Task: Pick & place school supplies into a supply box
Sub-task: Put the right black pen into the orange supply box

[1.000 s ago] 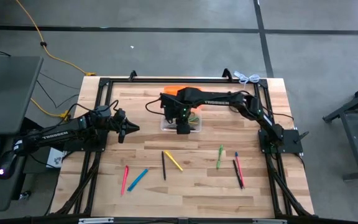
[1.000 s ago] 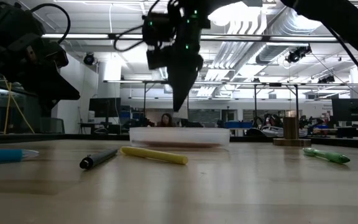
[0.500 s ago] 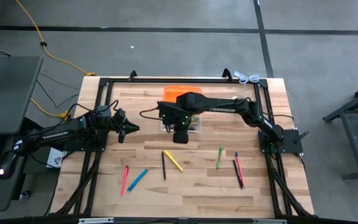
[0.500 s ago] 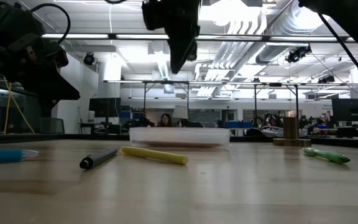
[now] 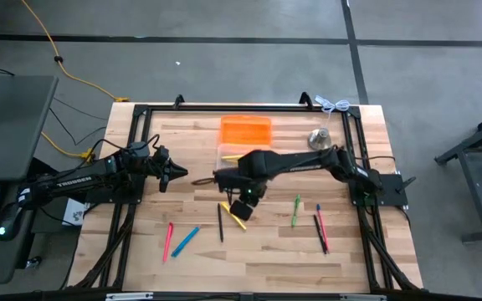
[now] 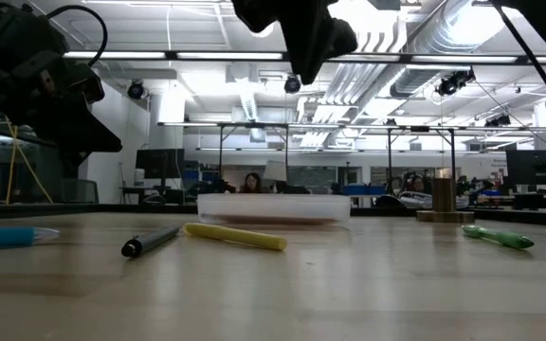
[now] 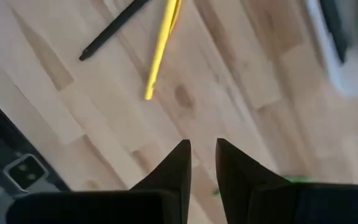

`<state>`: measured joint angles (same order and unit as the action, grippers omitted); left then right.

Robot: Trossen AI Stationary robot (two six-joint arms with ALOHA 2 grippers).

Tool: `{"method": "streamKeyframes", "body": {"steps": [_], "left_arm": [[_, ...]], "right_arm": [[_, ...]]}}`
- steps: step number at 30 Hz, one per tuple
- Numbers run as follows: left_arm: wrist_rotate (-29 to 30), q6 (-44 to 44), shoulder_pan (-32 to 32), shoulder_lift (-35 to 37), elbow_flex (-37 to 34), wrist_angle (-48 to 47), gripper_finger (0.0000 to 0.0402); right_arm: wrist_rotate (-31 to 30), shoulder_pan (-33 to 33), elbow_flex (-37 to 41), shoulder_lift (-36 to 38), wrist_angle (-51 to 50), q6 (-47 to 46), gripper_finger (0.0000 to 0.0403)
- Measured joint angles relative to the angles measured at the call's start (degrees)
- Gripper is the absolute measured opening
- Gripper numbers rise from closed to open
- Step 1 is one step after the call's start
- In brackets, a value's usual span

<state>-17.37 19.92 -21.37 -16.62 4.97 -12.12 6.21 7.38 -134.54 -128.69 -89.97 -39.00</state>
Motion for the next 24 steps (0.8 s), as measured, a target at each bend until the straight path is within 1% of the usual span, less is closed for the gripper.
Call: {"method": "streamKeyframes", "body": {"steps": [9,16,24], "left_arm": [[-0.1,0.0,0.0,0.0,0.0,0.0,0.0079],[-0.1,0.0,0.0,0.0,0.0,0.0,0.0079],[-0.1,-0.1,0.0,0.0,0.0,0.0,0.0079]], "right_arm": [[1.0,5.5,0.0,0.0,0.0,-16.5,0.0049],[1.7,9.4,0.0,0.0,-0.1,-27.6,0.0047],[1.2,12.1,0.0,0.0,-0.1,-35.3,0.0047]]}}
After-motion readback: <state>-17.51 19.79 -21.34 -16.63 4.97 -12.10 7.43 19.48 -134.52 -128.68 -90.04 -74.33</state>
